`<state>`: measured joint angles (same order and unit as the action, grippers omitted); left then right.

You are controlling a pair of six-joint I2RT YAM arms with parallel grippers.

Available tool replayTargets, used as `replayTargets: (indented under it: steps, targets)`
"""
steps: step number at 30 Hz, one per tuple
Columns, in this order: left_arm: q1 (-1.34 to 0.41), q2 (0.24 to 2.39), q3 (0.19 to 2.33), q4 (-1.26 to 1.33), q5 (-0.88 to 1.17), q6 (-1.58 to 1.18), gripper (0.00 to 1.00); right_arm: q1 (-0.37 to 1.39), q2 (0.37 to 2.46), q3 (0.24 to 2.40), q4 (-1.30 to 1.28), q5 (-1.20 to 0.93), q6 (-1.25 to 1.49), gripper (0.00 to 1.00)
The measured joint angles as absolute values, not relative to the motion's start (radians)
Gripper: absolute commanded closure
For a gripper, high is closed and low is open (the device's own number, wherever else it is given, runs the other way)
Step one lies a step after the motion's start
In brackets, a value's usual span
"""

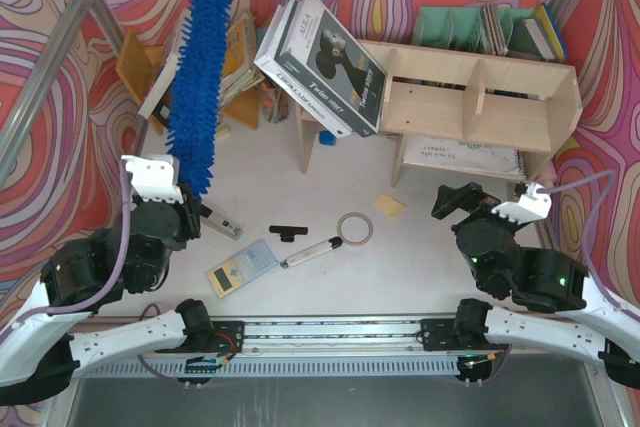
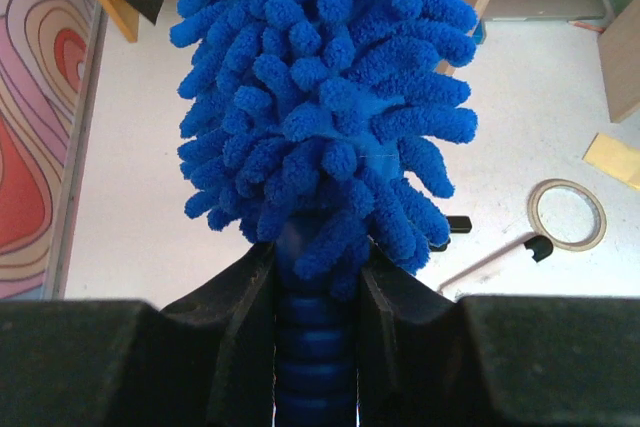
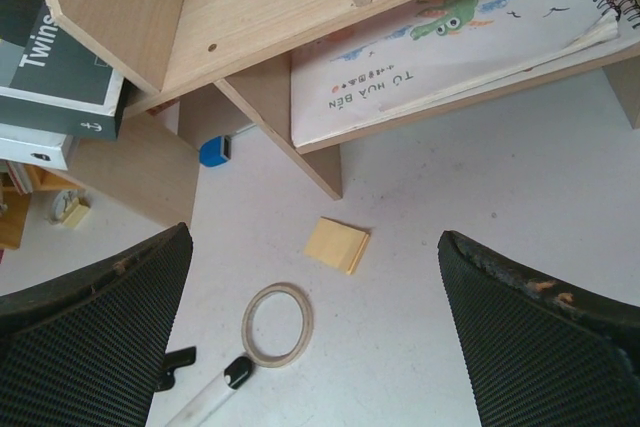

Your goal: Dust the bookshelf with a duster

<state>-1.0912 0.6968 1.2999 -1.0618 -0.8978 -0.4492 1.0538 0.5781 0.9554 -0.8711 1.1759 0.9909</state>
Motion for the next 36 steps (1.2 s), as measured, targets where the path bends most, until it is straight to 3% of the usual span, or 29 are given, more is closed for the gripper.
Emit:
replayTargets:
  steps: [19, 27, 36]
  targets:
    - [-1.1, 0.877, 1.576, -0.822, -0.666, -0.148, 1.0, 1.054, 0.553, 0.957, -0.827, 1.178, 0.957, 0.01]
    - [-1.333, 1.076, 1.639, -0.708, -0.649, -0.083, 1.0, 1.054, 0.56, 0.996, -0.803, 1.184, 0.924, 0.01]
    - [-1.357, 1.321, 1.66, -0.631, -0.602, -0.078, 1.0, 1.054, 0.49, 0.996, -0.55, 1.063, 0.677, 0.01]
